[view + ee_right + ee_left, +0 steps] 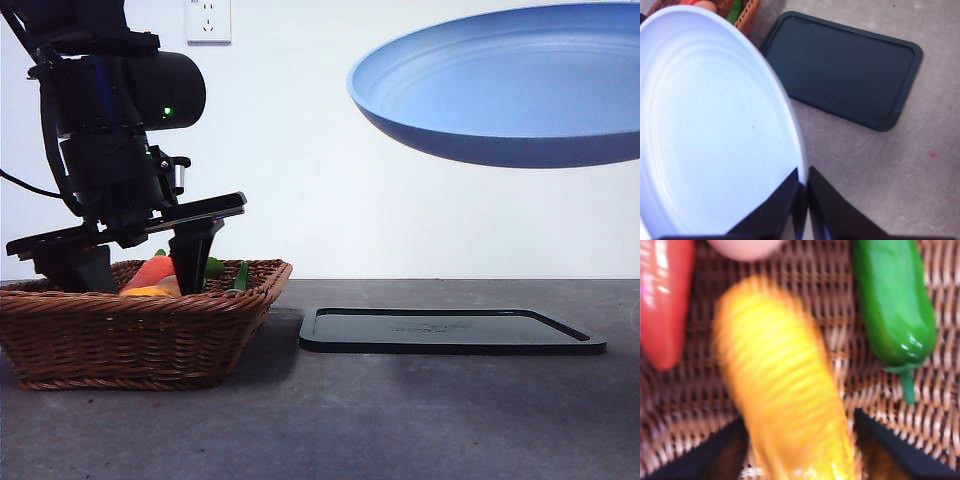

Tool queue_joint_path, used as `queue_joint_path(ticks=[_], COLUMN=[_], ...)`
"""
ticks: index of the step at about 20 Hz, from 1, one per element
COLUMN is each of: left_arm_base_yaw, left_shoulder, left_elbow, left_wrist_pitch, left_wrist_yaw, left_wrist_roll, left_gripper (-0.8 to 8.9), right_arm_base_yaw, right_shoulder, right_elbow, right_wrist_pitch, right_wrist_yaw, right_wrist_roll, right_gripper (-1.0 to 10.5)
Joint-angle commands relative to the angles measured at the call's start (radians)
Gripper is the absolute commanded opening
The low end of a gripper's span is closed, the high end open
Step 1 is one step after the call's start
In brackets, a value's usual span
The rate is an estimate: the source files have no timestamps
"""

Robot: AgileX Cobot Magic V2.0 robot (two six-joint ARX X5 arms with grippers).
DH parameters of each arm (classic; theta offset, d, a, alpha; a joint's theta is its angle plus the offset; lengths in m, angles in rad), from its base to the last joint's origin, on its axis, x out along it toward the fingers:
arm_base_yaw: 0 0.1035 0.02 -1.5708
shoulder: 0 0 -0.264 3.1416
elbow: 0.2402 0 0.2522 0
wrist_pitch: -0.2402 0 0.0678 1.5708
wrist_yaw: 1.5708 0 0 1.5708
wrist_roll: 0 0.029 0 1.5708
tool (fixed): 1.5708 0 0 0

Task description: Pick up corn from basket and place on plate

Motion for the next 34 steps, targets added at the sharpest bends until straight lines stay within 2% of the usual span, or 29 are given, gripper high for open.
queue_joint_path(ticks=[1,6,12,19,26,34], left_arm_base_yaw=[-0.004,-0.003,-0.005,-0.111,-0.271,-0.343], left_shoulder=[0.013,-0.04,-0.234,-0.425,-0.323,-0.164], left_elbow=[0.017,0.017,0.055,0.09,0.09,0.09], left_wrist_pitch=[0.0,-0.003,0.004,0.087,0.111,0.124], left_wrist_yaw=[0.001,0.005,0.014,0.109,0.108,0.102], left_wrist_roll=[-0.006,-0.006,-0.004,0.012,0.082,0.13], left_gripper=[2.18,2.17,2.17,2.17,2.17,2.19], right_arm_base_yaw=[0.002,0.002,0.003,0.013,0.038,0.037], right_shoulder=[0.005,0.006,0.092,0.386,0.583,0.61], right_elbow=[0.021,0.021,0.021,0.021,0.021,0.021], right_wrist_pitch=[0.015,0.016,0.04,0.231,0.36,0.361], right_wrist_yaw=[-0.004,-0.004,-0.01,-0.208,-0.348,-0.343], right_wrist_roll=[-0.005,-0.004,0.029,0.136,0.224,0.224], right_gripper=[0.0,0.0,0.0,0.0,0.0,0.0])
